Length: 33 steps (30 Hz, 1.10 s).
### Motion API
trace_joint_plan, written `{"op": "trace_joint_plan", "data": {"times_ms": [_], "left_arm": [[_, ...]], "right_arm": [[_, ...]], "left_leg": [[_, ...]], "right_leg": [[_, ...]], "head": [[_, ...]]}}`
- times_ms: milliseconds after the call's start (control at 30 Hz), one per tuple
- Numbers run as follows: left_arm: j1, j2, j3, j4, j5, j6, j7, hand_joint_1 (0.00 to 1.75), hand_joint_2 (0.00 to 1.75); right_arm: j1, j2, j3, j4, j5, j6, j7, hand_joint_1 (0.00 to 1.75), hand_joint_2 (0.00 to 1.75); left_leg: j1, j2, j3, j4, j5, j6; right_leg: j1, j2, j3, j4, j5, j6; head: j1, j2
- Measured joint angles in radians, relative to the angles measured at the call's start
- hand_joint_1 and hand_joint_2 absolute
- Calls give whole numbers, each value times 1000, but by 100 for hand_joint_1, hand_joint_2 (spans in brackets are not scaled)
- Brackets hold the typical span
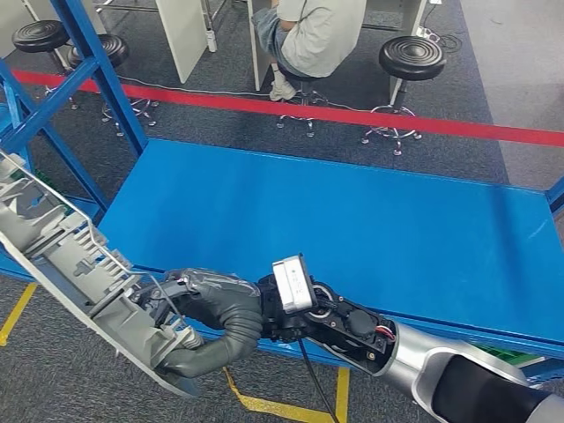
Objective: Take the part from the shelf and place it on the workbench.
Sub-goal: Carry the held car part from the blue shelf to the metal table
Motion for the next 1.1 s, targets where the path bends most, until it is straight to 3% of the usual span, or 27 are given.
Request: {"op": "trace_joint_plan", "data": {"times_ms": [167,367,600,1100], "left_arm": [[0,6,-2,0,-15,-12,41,0,175],[4,10,-9,0,-26,-79,153,0,175],[4,17,-28,0,-40,-81,221,0,175],[-1,25,-56,0,-54,-72,244,0,175]], "right_arm": [[5,-1,-14,0,24,-8,-11,175,175],[15,-1,-26,1,53,-7,-15,175,175],[22,-3,-37,1,54,-8,-12,175,175],[34,-8,-47,1,59,-11,-11,175,175]], "left_leg": [[0,0,0,0,0,0],[0,0,0,0,0,0],[0,0,0,0,0,0],[0,0,0,0,0,0]], "right_leg": [[0,0,0,0,0,0],[0,0,0,0,0,0],[0,0,0,0,0,0],[0,0,0,0,0,0]], "head": [[0,0],[0,0],[0,0],[0,0]]}}
